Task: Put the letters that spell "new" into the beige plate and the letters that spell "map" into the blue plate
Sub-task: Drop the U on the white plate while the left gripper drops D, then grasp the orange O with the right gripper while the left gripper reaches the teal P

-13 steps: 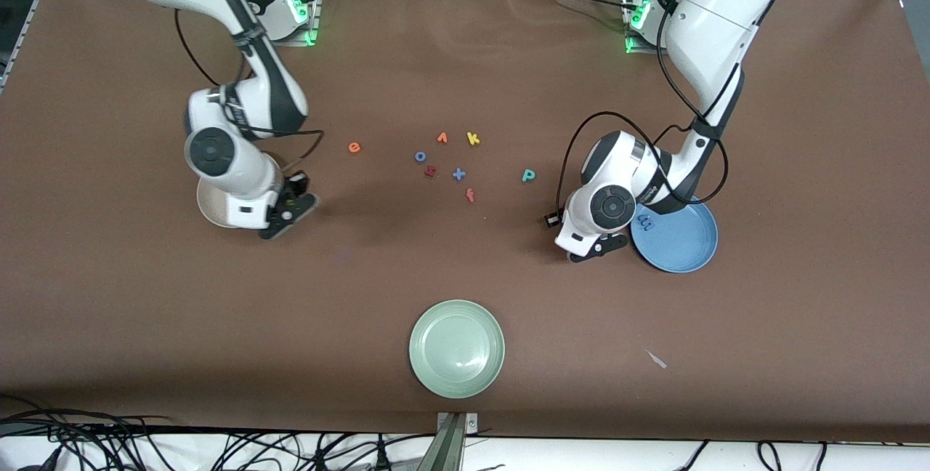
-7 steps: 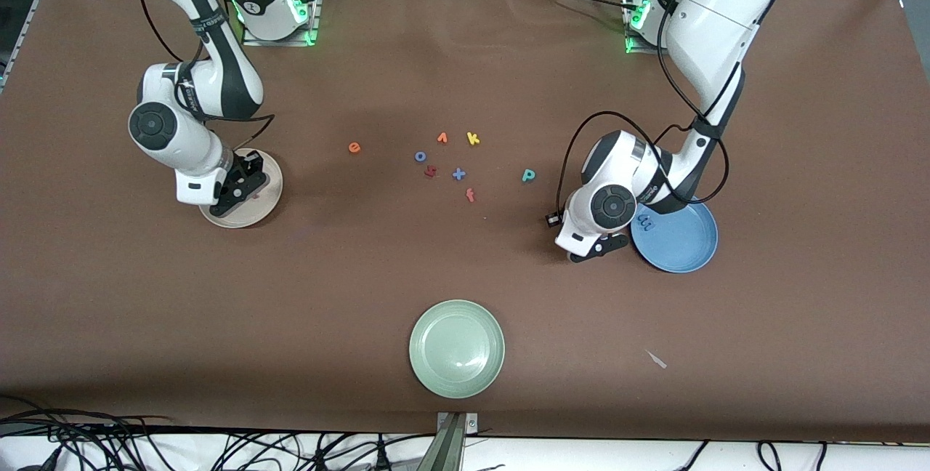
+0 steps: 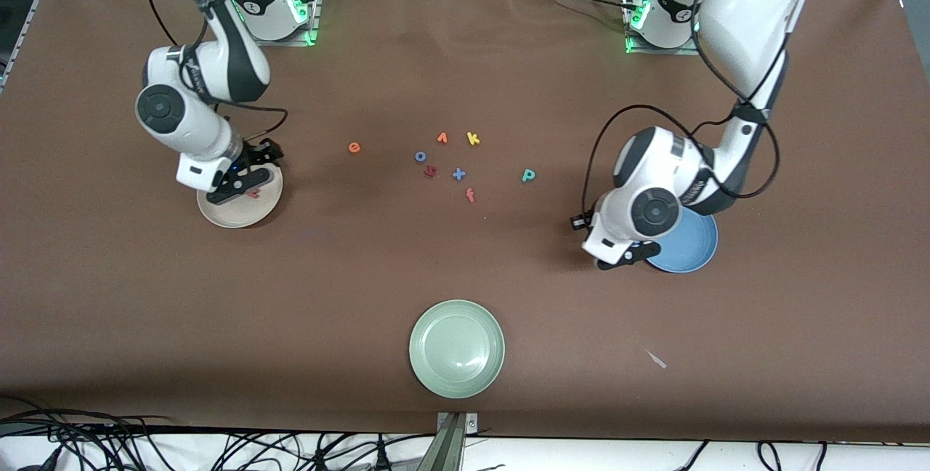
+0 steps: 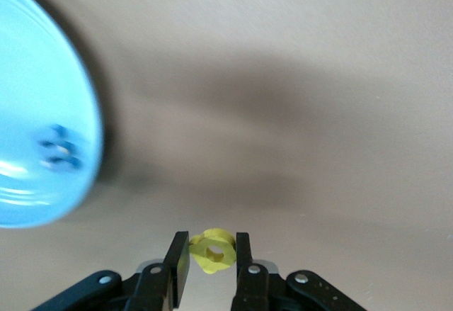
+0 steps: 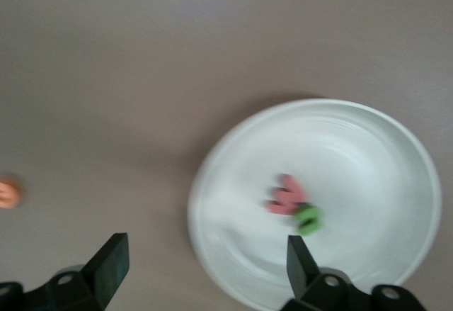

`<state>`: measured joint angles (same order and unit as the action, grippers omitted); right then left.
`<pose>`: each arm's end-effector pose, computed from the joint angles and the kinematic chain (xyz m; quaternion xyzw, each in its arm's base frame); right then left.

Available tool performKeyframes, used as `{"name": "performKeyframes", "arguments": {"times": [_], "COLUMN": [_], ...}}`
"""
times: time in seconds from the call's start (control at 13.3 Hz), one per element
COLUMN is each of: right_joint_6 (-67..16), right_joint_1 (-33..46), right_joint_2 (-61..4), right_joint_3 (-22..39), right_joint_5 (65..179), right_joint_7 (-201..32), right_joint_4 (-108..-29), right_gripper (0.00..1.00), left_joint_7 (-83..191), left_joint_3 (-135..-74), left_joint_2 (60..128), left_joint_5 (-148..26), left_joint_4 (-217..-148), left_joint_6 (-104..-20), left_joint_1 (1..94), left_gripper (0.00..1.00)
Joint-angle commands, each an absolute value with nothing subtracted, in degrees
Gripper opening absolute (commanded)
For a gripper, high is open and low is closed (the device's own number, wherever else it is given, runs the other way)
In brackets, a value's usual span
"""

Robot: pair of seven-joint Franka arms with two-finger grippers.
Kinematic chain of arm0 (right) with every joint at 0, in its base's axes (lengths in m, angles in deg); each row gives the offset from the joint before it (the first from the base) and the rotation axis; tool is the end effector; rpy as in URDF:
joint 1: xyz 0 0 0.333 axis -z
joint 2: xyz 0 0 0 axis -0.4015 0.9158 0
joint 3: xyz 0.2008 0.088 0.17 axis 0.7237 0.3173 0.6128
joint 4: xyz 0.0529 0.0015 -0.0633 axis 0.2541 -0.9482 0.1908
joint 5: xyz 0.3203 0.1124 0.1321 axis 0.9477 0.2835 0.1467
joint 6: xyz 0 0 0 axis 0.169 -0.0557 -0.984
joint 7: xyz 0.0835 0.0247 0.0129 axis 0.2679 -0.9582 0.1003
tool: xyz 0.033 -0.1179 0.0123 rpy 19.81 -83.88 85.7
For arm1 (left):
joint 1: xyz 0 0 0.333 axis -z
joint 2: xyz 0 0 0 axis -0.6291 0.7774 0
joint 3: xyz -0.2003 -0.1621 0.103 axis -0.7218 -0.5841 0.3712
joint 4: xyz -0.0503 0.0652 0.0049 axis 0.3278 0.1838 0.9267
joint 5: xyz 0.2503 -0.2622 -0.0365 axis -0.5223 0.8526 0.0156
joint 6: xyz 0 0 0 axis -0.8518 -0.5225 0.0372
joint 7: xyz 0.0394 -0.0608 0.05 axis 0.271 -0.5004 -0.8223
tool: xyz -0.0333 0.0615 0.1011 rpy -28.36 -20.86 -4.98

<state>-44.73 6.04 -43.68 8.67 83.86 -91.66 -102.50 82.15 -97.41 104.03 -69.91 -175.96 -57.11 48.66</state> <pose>0.4725 0.1022 0.2391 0.9742 0.2180 -0.0564 0.0120 0.5722 -0.2074 0.2170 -0.9797 -0.1301 0.1520 0.0127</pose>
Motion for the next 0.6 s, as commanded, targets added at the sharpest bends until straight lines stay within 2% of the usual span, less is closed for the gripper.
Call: {"name": "performKeyframes", "arguments": {"times": [0.0, 0.3, 0.53], "right_joint_6": [-44.55, -52.1, -61.93], "right_joint_1": [5.92, 5.92, 5.83], "right_joint_2": [-46.58, -46.67, -45.53], "right_joint_3": [14.22, 24.07, 24.52], "right_joint_5": [84.46, 84.46, 84.46], "right_joint_7": [-81.4, -62.32, -60.97], "right_joint_4": [-104.61, -107.59, -112.86], "right_gripper": [1.0, 1.0, 1.0], "left_joint_7": [70.58, 55.18, 49.36], "left_joint_3": [-97.36, -97.27, -97.27], "left_joint_2": [103.19, 103.72, 104.86], "left_joint_5": [-69.64, -70.34, -72.09], "left_joint_4": [-175.85, -176.98, -179.44], "left_joint_6": [-53.3, -53.1, -52.93], "left_joint_1": [43.05, 34.78, 32.22], "left_gripper": [0.13, 0.13, 0.13]}}
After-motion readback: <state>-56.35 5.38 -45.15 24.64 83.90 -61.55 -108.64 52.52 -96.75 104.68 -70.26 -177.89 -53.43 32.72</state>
